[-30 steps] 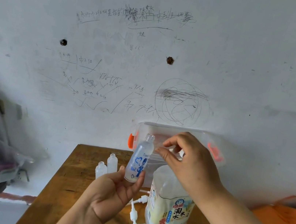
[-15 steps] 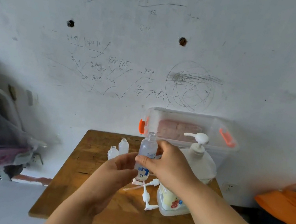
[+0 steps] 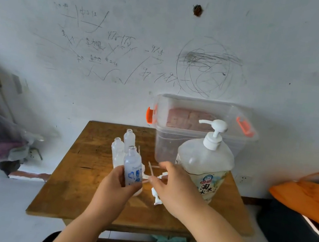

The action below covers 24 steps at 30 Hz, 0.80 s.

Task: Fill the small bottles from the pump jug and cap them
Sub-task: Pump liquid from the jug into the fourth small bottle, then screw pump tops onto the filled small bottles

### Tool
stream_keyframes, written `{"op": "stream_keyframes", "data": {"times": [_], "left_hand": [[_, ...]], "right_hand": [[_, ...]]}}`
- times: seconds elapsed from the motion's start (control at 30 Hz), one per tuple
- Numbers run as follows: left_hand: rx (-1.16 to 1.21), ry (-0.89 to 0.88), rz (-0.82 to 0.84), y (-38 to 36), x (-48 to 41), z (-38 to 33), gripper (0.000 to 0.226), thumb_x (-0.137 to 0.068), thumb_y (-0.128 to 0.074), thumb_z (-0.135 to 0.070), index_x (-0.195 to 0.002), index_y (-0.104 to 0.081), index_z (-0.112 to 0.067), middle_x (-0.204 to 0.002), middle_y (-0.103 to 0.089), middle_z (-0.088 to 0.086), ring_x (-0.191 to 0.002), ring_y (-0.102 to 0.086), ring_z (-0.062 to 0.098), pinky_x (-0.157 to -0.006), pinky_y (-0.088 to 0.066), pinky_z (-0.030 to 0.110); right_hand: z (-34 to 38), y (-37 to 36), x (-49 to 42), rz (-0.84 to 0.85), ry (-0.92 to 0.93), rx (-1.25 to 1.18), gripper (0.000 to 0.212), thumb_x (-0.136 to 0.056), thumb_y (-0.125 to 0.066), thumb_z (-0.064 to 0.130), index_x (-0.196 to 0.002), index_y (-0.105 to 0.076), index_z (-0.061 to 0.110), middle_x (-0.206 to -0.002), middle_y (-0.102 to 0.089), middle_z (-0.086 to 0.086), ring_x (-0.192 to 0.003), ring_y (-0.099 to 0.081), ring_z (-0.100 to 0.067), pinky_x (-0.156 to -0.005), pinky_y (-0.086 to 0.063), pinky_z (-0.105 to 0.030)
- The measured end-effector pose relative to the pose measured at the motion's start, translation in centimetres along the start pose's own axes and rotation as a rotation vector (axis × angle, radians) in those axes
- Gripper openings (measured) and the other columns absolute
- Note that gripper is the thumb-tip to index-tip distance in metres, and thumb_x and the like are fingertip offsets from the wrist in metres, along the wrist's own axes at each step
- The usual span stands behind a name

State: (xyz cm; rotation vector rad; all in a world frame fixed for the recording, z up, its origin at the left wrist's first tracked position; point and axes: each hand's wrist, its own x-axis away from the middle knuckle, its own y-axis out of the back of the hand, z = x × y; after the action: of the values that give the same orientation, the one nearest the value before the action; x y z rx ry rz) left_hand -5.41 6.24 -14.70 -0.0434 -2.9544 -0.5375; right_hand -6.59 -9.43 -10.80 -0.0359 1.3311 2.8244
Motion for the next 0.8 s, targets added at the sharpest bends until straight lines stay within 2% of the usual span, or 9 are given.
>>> {"op": "stream_keyframes", "data": {"times": [0.1,0.23,0.37,0.47,0.6,0.67,0.8], "left_hand": [[-0.030,0.035,-0.011,-0.1,-0.2,0.9,0.056,-0.083,-0.074,-0.022,-0.133,-0.049,-0.018,-0.124,-0.064,-0.002,-0.106,-0.063,0.015,-0.080,-0.055,0.025],[-0.033,0.070,-0.025,-0.2,-0.6,1.7,0.061,-0.083,-0.073,-0.020,-0.138,-0.046,-0.015,-0.127,-0.063,0.002,-0.108,-0.063,0.020,-0.078,-0.054,0.025],[-0.025,0.082,-0.047,0.0,-0.9,2.6,0.059,-0.084,-0.073,-0.020,-0.137,-0.049,-0.015,-0.122,-0.066,0.000,-0.103,-0.065,0.018,-0.071,-0.052,0.020],[-0.032,0.109,-0.062,0.0,-1.1,3.2,0.058,-0.083,-0.074,-0.019,-0.136,-0.049,-0.014,-0.119,-0.067,0.001,-0.102,-0.065,0.019,-0.076,-0.054,0.025],[-0.049,0.141,-0.063,-0.2,-1.4,4.0,0.058,-0.084,-0.073,-0.018,-0.136,-0.048,-0.015,-0.116,-0.065,-0.002,-0.102,-0.063,0.018,-0.070,-0.049,0.021],[-0.062,0.155,-0.067,-0.3,-1.5,4.4,0.057,-0.085,-0.073,-0.017,-0.136,-0.047,-0.015,-0.113,-0.063,-0.003,-0.102,-0.060,0.016,-0.074,-0.049,0.023],[-0.104,0.167,-0.062,-0.3,-1.9,5.2,0.060,-0.085,-0.072,-0.018,-0.139,-0.045,-0.017,-0.127,-0.061,0.001,-0.106,-0.056,0.015,-0.083,-0.049,0.028]], "right_hand": [[-1.2,-0.5,0.3,-0.025,0.023,0.054,0.044,-0.095,-0.050,0.043,-0.136,-0.039,0.031,-0.140,-0.046,0.011,-0.126,-0.048,-0.008,-0.097,-0.044,-0.024],[-2.5,-0.4,0.2,-0.077,0.069,0.128,0.042,-0.095,-0.048,0.042,-0.135,-0.039,0.031,-0.139,-0.043,0.014,-0.126,-0.046,-0.006,-0.096,-0.044,-0.023],[-4.2,0.2,-0.5,-0.093,0.113,0.173,0.039,-0.095,-0.048,0.039,-0.132,-0.043,0.028,-0.136,-0.041,0.013,-0.122,-0.046,-0.005,-0.095,-0.041,-0.020],[-5.7,0.7,-0.7,-0.093,0.147,0.228,0.038,-0.096,-0.048,0.037,-0.132,-0.043,0.026,-0.137,-0.038,0.012,-0.127,-0.041,-0.005,-0.098,-0.036,-0.017],[-7.0,0.8,-1.0,-0.094,0.176,0.297,0.039,-0.095,-0.051,0.033,-0.133,-0.046,0.023,-0.137,-0.038,0.010,-0.129,-0.040,-0.008,-0.103,-0.037,-0.021],[-7.3,0.7,-1.2,-0.094,0.191,0.325,0.039,-0.095,-0.052,0.031,-0.133,-0.047,0.022,-0.138,-0.037,0.009,-0.130,-0.039,-0.009,-0.106,-0.035,-0.022],[-7.6,0.4,-1.5,-0.105,0.212,0.393,0.039,-0.095,-0.052,0.028,-0.133,-0.047,0.023,-0.139,-0.037,0.008,-0.133,-0.035,-0.010,-0.110,-0.028,-0.021]]}}
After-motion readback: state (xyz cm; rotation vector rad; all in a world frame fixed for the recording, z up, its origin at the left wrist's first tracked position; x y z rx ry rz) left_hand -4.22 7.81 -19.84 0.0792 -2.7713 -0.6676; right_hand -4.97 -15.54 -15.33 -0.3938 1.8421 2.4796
